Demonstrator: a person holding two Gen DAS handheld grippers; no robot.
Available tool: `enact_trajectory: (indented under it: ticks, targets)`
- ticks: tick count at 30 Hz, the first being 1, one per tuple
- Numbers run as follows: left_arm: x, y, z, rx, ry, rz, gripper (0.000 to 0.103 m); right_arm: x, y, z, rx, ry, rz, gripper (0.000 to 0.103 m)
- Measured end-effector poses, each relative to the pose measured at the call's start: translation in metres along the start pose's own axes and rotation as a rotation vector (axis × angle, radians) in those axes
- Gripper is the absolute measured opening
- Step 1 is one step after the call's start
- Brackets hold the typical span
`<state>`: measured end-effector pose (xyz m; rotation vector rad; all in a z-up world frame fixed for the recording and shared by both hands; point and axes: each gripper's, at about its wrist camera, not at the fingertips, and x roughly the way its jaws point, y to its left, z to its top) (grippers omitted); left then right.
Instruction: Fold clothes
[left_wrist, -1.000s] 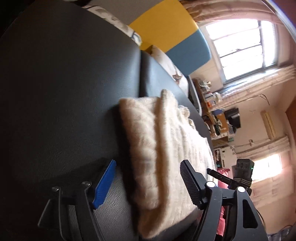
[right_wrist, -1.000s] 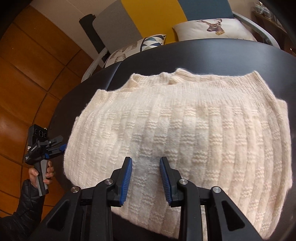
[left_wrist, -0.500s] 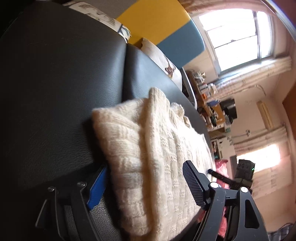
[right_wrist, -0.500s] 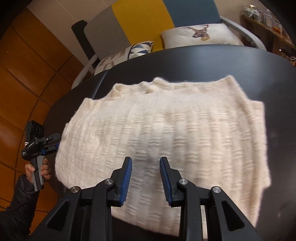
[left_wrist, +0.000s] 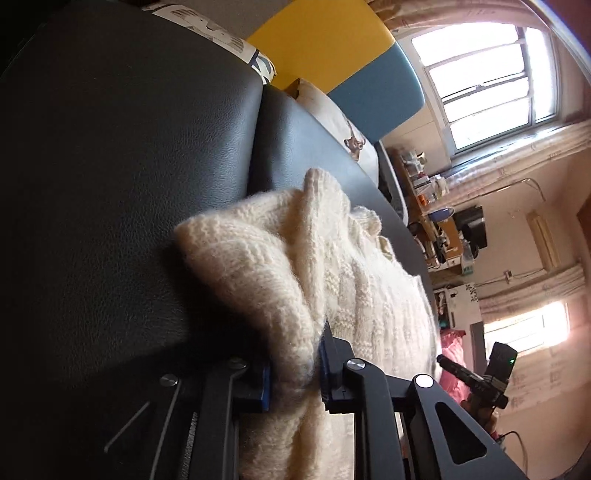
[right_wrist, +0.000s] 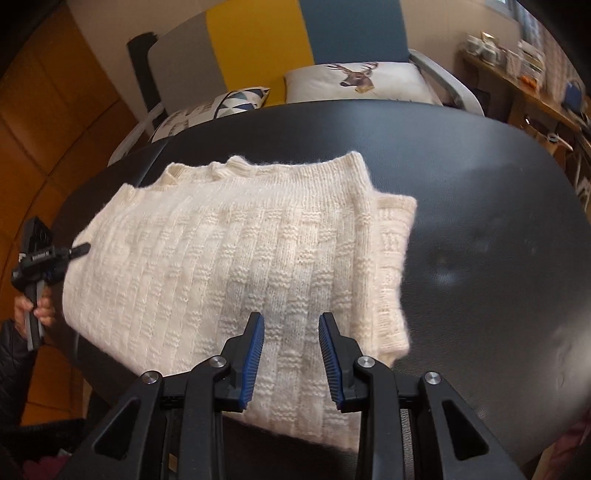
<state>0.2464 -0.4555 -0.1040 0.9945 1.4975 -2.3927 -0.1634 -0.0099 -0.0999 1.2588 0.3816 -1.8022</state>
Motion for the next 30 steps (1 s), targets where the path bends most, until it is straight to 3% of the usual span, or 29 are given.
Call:
enact_trajectory:
  ticks: [6, 12, 21, 30]
  targets:
    - [-0.018, -0.014, -0.001, -0.010, -0.049, -0.074, 0.019, 0.020, -0.018, 0.011, -0.010, 0.076, -0.036, 0.030]
    - [-0.028, -0.035, -0.001, 0.018, -0.059, -0.100, 0.019, 0.040, -0.027, 0.014, -0.028, 0.154, -0.026, 0.028]
    - [-0.042, -0.098, -0.005, -0.016, -0.086, -0.188, 0.018, 0.043, -0.036, 0.014, -0.001, 0.130, 0.012, 0.029]
    - [-0.027, -0.161, -0.006, -0.138, -0.119, -0.259, 0.018, 0.042, -0.042, 0.013, -0.012, 0.128, 0.061, 0.029]
